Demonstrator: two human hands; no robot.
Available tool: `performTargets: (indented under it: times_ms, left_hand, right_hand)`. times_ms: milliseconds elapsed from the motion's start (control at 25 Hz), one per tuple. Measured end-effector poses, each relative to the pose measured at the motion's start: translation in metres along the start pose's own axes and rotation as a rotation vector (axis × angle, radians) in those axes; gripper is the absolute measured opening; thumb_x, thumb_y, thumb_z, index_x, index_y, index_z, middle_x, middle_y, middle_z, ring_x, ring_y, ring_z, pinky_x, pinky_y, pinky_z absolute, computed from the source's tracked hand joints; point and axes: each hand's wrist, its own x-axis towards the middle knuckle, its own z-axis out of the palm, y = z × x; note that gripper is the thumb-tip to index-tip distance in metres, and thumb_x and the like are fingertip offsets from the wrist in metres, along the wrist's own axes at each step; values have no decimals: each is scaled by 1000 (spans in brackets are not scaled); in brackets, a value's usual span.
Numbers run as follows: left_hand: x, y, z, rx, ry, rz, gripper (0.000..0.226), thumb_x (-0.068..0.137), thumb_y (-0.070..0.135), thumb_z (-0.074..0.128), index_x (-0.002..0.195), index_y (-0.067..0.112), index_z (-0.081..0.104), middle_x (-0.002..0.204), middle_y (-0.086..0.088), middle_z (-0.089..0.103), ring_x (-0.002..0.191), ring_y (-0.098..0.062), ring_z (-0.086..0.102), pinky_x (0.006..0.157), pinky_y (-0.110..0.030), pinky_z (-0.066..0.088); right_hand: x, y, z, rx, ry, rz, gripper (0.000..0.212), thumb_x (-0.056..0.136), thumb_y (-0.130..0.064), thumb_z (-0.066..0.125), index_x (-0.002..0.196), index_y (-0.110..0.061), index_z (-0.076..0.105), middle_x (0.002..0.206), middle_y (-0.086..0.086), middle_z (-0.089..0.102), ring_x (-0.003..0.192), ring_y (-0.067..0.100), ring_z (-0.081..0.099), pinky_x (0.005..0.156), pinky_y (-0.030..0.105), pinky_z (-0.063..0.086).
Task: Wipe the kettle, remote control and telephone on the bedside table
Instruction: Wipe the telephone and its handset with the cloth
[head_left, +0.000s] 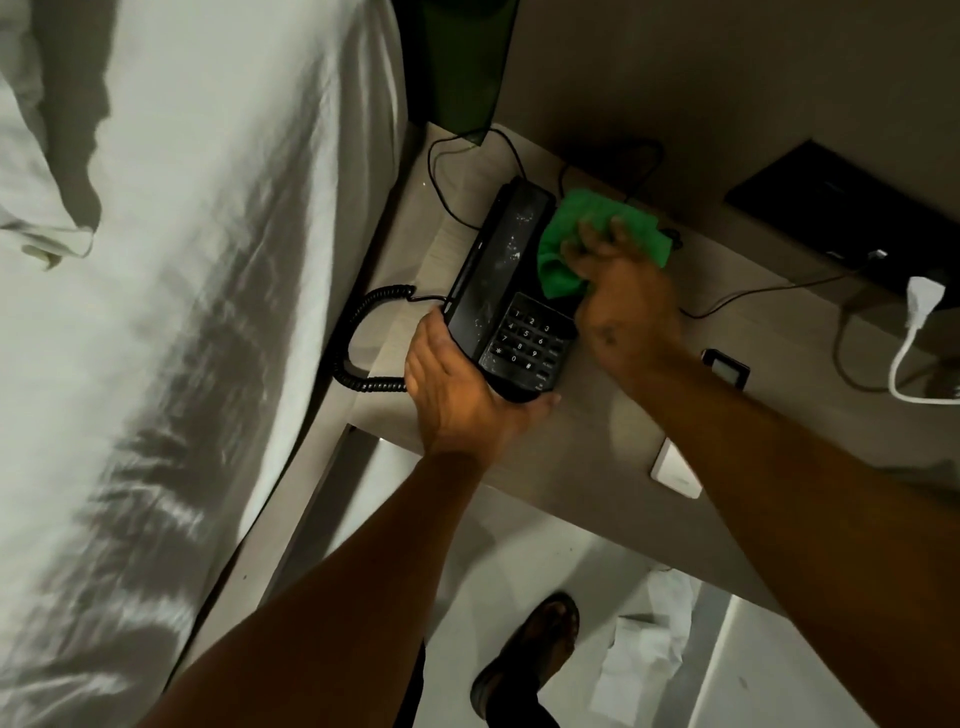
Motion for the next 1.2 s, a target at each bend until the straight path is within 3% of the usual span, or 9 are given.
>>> performTargets:
  times_ms: [80, 160, 280, 400, 560, 680, 840, 1040, 1200]
  left_hand:
    - [0, 0, 1, -3, 2, 2, 144, 42, 77, 77, 150, 2, 18, 153, -16, 31, 144, -31, 26, 119, -45, 20]
    - [0, -2, 0, -18, -36, 8, 145, 43, 76, 78, 151, 4, 15, 155, -15, 28, 145, -30, 23, 120, -44, 17]
    - [-2, -3, -1, -28, -23, 11, 145, 43, 78, 75, 151, 3, 15, 155, -16, 28, 145, -30, 23, 120, -43, 17]
    - [-10, -3, 3, -25, 29, -40, 145, 42, 81, 74, 150, 1, 18, 153, -16, 32, 144, -31, 27, 119, -45, 18]
    - [-14, -7, 4, -21, 50, -43, 145, 43, 83, 71, 150, -1, 19, 154, -17, 32, 144, -32, 28, 120, -47, 18]
    - [-15, -7, 4, -3, 61, -30, 144, 43, 81, 72, 149, -1, 21, 152, -18, 35, 141, -32, 32, 119, -49, 23]
    - [-16, -8, 5, -3, 69, -18, 143, 45, 77, 75, 150, -3, 19, 153, -18, 33, 142, -32, 31, 118, -50, 22]
    - [-18, -26, -3, -109, -17, 105, 134, 51, 66, 82, 148, 6, 12, 158, -16, 22, 146, -21, 19, 120, -35, 14]
    - [-16, -32, -28, -397, -104, 20, 93, 73, 42, 81, 145, 10, 32, 149, -7, 39, 140, -17, 39, 115, -36, 38]
  right_hand:
    - [-26, -6, 17, -23, -72, -82, 69, 79, 6, 58, 139, -25, 41, 156, -4, 24, 146, 27, 8, 115, 46, 26]
    - [-64, -3, 26, -40, -98, -242, 55, 80, -8, 66, 131, -20, 52, 150, 0, 38, 143, 31, 21, 115, 48, 22]
    - [-60, 26, 21, -57, 54, -292, 36, 72, -8, 63, 107, -14, 70, 128, 11, 63, 127, 43, 46, 99, 62, 41]
    - [-29, 25, 7, 34, 93, -71, 42, 75, 3, 62, 112, -18, 68, 140, 13, 51, 133, 41, 35, 99, 58, 42]
    - [-37, 21, 14, 32, -16, -226, 44, 72, -3, 67, 112, -22, 68, 143, 6, 48, 136, 36, 30, 106, 56, 35]
    - [-44, 26, 13, 82, -44, -199, 47, 65, -29, 66, 111, -31, 66, 148, 3, 39, 140, 31, 21, 110, 63, 22]
    - [-35, -3, 22, 234, 39, 90, 75, 62, -58, 72, 127, -33, 46, 149, 9, 21, 137, 32, 20, 104, 49, 38]
    - [-27, -5, 37, 243, 147, 96, 50, 79, -26, 69, 127, -26, 53, 147, 15, 26, 135, 34, 28, 100, 48, 47]
    - [-30, -7, 40, 257, 171, 99, 49, 82, -17, 67, 129, -24, 54, 147, 12, 29, 136, 32, 26, 103, 44, 45]
